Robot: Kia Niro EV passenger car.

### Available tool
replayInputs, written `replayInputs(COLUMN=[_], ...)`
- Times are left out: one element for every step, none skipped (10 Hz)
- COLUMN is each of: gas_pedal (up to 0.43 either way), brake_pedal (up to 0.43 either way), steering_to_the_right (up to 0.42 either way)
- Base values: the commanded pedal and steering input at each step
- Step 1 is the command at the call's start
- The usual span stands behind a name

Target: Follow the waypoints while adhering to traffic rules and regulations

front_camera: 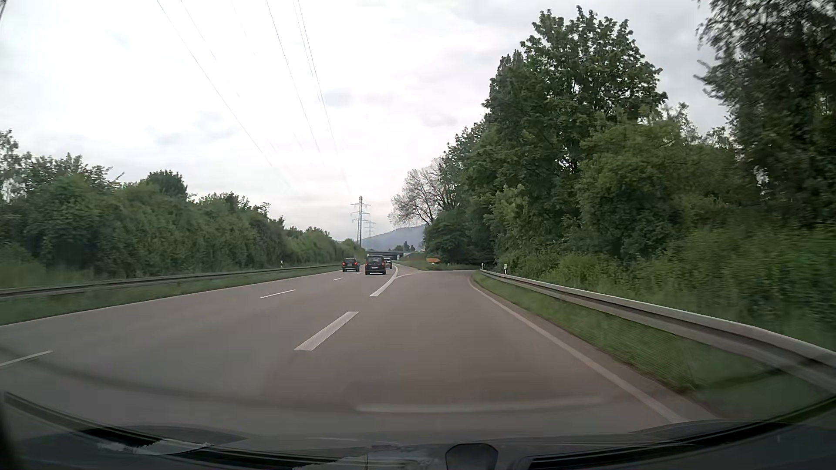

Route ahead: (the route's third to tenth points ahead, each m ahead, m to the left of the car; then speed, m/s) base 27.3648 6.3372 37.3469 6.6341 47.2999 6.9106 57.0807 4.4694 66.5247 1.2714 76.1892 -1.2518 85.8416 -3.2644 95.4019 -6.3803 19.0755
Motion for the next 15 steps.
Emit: replayInputs(gas_pedal=[0.0, 0.0, 0.0, 0.0, 0.0, 0.0, 0.0, 0.0, 0.0, 0.0, 0.0, 0.0, 0.0, 0.0, 0.02], brake_pedal=[0.0, 0.0, 0.0, 0.0, 0.0, 0.0, 0.0, 0.0, 0.0, 0.0, 0.0, 0.0, 0.0, 0.0, 0.0], steering_to_the_right=[0.004, 0.004, 0.004, 0.004, 0.005, 0.007, 0.009, 0.01, 0.01, 0.01, 0.011, 0.011, 0.012, 0.013, 0.013])
